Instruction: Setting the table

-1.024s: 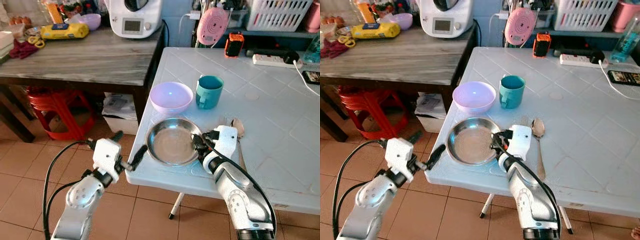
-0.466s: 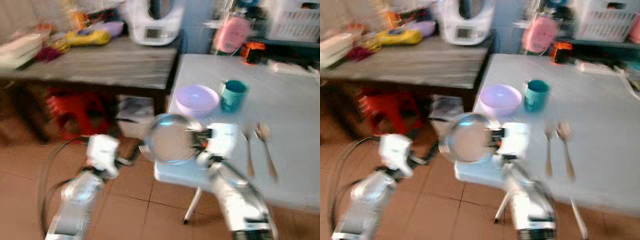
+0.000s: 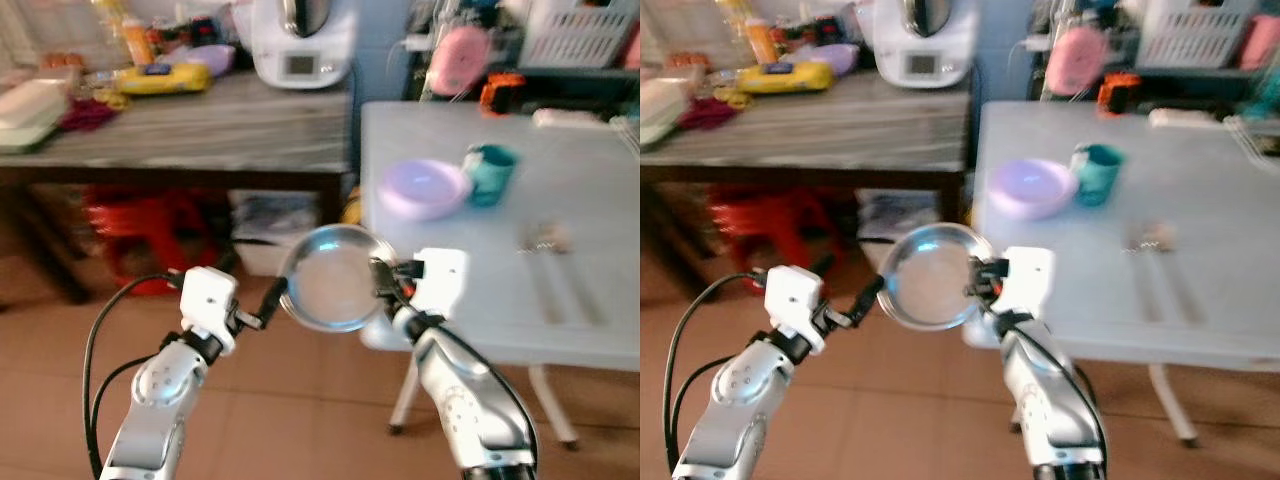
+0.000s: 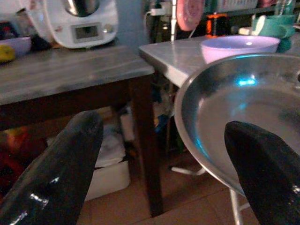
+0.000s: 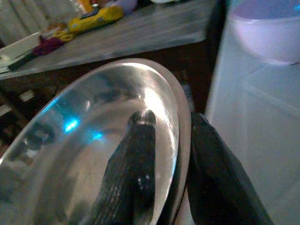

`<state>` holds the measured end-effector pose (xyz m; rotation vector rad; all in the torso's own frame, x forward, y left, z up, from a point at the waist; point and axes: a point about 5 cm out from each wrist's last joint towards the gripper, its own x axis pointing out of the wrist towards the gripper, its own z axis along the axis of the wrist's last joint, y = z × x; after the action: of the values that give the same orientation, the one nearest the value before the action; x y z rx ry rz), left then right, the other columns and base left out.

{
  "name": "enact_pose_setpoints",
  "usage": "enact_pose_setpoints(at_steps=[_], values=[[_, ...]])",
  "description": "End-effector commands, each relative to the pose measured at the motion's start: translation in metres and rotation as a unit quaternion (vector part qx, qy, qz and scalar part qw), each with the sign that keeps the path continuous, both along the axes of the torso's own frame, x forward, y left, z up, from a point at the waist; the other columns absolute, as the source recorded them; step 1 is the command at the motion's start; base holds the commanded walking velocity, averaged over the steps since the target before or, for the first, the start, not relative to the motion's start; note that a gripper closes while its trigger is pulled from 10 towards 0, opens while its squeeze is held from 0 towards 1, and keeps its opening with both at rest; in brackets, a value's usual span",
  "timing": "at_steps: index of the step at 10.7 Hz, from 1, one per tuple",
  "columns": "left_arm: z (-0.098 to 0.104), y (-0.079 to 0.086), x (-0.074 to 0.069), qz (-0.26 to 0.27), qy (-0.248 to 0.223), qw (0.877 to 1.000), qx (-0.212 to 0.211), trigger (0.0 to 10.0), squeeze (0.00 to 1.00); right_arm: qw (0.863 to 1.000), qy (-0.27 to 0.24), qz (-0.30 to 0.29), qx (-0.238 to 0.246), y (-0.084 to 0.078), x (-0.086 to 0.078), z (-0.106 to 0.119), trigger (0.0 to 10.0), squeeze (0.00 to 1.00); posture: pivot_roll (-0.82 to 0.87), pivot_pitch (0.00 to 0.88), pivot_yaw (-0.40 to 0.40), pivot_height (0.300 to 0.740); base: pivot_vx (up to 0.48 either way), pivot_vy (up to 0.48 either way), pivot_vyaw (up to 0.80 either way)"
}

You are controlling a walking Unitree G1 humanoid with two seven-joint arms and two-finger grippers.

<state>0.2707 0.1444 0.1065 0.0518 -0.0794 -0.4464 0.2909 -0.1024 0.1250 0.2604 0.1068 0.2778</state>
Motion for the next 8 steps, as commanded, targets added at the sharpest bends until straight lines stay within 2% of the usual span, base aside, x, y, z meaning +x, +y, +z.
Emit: enact_pose_setpoints(at_steps=[1,8], values=[[0.0004,-0.0052,-0.0006,-0.004,0.0,1.0,0.001,10.0,0.0,1.0,-0.014,-0.011,-0.003,-0.0074,0.0001,0.0045,10.0,0.0,-0.07,0.046,0.067,0.74,0.0,0.48,0.0],[0.0018,-0.0071,0.0053,0.026,-0.013,1.0,0.002,10.0,0.0,0.999,-0.028,-0.02,-0.012,-0.013,-0.0003,0.0066,10.0,0.0,-0.08,0.045,0.062,0.74,0.0,0.48,0.0]])
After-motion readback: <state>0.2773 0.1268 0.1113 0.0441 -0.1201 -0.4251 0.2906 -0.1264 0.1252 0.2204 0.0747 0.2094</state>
